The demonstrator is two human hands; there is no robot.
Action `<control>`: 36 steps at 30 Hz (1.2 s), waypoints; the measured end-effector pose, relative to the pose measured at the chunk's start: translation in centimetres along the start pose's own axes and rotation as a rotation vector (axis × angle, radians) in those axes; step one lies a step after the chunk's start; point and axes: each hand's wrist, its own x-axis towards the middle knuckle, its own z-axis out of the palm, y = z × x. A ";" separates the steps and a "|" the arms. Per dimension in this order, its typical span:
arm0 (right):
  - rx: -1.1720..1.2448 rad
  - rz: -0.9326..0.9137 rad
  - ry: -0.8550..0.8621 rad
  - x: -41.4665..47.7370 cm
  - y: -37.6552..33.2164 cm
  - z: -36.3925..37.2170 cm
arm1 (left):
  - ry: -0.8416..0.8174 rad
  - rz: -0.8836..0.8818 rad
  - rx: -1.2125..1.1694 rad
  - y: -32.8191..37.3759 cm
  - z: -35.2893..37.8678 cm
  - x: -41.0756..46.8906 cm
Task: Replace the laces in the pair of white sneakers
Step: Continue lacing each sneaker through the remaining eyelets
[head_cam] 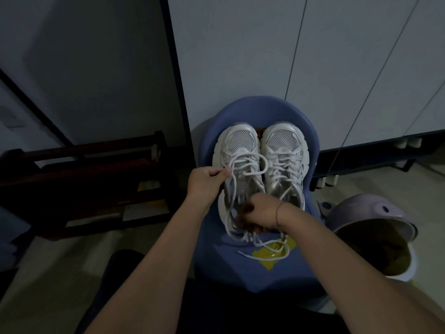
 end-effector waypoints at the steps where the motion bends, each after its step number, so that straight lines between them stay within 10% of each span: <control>1: 0.093 -0.026 0.139 0.4 0.0 0.0 | 0.002 0.004 0.004 0.0 0.0 0.0; 10: 0.255 -0.129 0.562 2.6 -1.4 1.6 | 0.010 0.022 0.034 0.0 -0.1 -0.1; 19: -0.154 -0.013 -0.319 -0.3 0.0 0.9 | -0.002 0.011 0.005 -0.3 -0.1 0.1; 27: 0.346 -0.137 0.378 1.1 -0.6 0.8 | 0.005 0.012 -0.002 0.1 0.0 -0.2; 36: 0.367 -0.114 0.353 1.6 -0.7 1.2 | 0.011 0.023 -0.002 -0.3 0.0 0.1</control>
